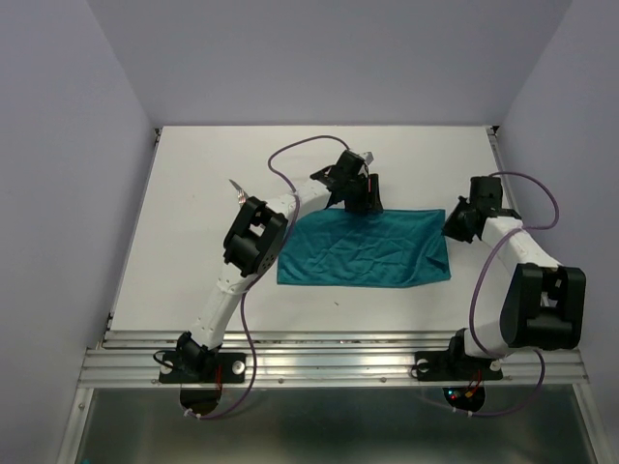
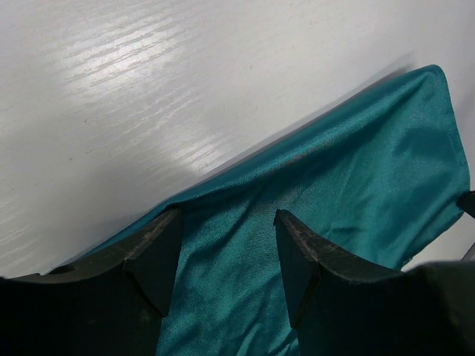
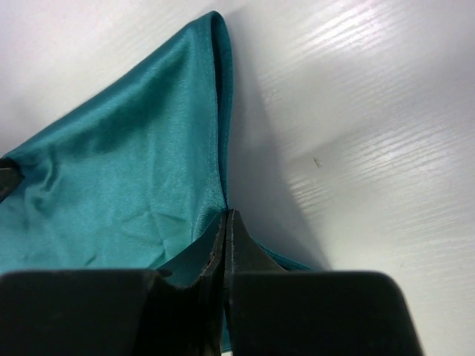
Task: Fold the napkin into a case and place the utensils inside
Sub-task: Pick up the rectangle-folded napkin from the center of the board, then fold the rectangle-folded napkin at the center of the board.
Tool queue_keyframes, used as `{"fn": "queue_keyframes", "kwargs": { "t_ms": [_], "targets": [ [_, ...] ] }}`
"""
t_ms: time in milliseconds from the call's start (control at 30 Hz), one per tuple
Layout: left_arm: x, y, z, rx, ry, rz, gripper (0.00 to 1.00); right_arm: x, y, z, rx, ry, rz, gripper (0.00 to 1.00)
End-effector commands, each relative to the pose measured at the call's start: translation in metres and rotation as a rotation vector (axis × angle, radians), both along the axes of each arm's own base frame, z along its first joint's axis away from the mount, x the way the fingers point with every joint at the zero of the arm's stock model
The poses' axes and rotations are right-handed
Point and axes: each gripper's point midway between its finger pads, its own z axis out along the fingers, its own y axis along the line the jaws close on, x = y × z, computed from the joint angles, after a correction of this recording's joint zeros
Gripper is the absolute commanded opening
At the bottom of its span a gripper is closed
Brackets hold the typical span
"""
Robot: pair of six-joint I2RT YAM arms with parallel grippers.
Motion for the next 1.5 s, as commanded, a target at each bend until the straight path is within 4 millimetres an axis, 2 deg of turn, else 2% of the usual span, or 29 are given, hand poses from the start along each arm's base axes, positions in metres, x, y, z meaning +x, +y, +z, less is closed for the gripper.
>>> {"fn": "queue_keyframes", "kwargs": {
  "t_ms": [0, 133, 200, 233, 433, 500, 533, 567, 633, 667, 733, 767, 833, 933, 1100, 1267, 1467],
  "targets": [
    [0.007, -0.006, 0.073, -0.058, -0.114, -0.015, 0.64, 0.014, 0.010, 0.031, 0.003, -0.079, 0.036, 0.01],
    [0.009, 0.000, 0.100, -0.067, -0.152, -0.007, 0.64, 0.018, 0.018, 0.037, 0.014, -0.092, 0.054, 0.01],
    [0.010, 0.007, 0.106, -0.069, -0.151, 0.003, 0.64, 0.019, 0.022, 0.039, 0.015, -0.098, 0.062, 0.01],
    [0.009, 0.010, 0.116, -0.082, -0.156, 0.003, 0.64, 0.020, 0.025, 0.039, 0.016, -0.097, 0.069, 0.01],
    [0.006, 0.027, 0.155, -0.110, -0.193, 0.013, 0.64, 0.023, 0.028, 0.040, 0.016, -0.098, 0.074, 0.01],
    [0.003, 0.038, 0.148, -0.084, -0.183, 0.029, 0.64, 0.025, 0.032, 0.042, 0.017, -0.104, 0.082, 0.01],
    [0.003, 0.046, 0.154, -0.080, -0.192, 0.042, 0.64, 0.026, 0.035, 0.042, 0.018, -0.104, 0.091, 0.01],
    [0.000, 0.056, 0.140, -0.043, -0.176, 0.058, 0.64, 0.026, 0.034, 0.041, 0.013, -0.101, 0.086, 0.01],
    [-0.001, 0.071, 0.140, -0.022, -0.177, 0.083, 0.64, 0.026, 0.031, 0.039, 0.000, -0.097, 0.083, 0.01],
    [-0.005, 0.081, 0.125, 0.010, -0.161, 0.094, 0.64, 0.024, 0.030, 0.037, -0.006, -0.089, 0.081, 0.01],
    [-0.009, 0.092, 0.126, 0.014, -0.166, 0.110, 0.64, 0.023, 0.025, 0.035, -0.030, -0.084, 0.065, 0.01],
    [-0.012, 0.100, 0.115, 0.029, -0.149, 0.118, 0.64, 0.023, 0.025, 0.035, -0.033, -0.083, 0.064, 0.01],
    [-0.015, 0.109, 0.116, 0.040, -0.153, 0.130, 0.64, 0.022, 0.025, 0.036, -0.031, -0.086, 0.063, 0.01],
    [-0.020, 0.127, 0.093, 0.096, -0.125, 0.160, 0.64, 0.022, 0.026, 0.038, -0.025, -0.091, 0.070, 0.01],
    [-0.028, 0.144, 0.068, 0.154, -0.092, 0.192, 0.64, 0.022, 0.031, 0.043, -0.021, -0.100, 0.086, 0.01],
    [-0.038, 0.155, 0.048, 0.186, -0.066, 0.207, 0.64, 0.025, 0.050, 0.048, -0.011, -0.112, 0.132, 0.01],
    [-0.044, 0.157, 0.031, 0.194, -0.039, 0.205, 0.64, 0.029, 0.090, 0.056, 0.006, -0.134, 0.210, 0.01]
  ]
}}
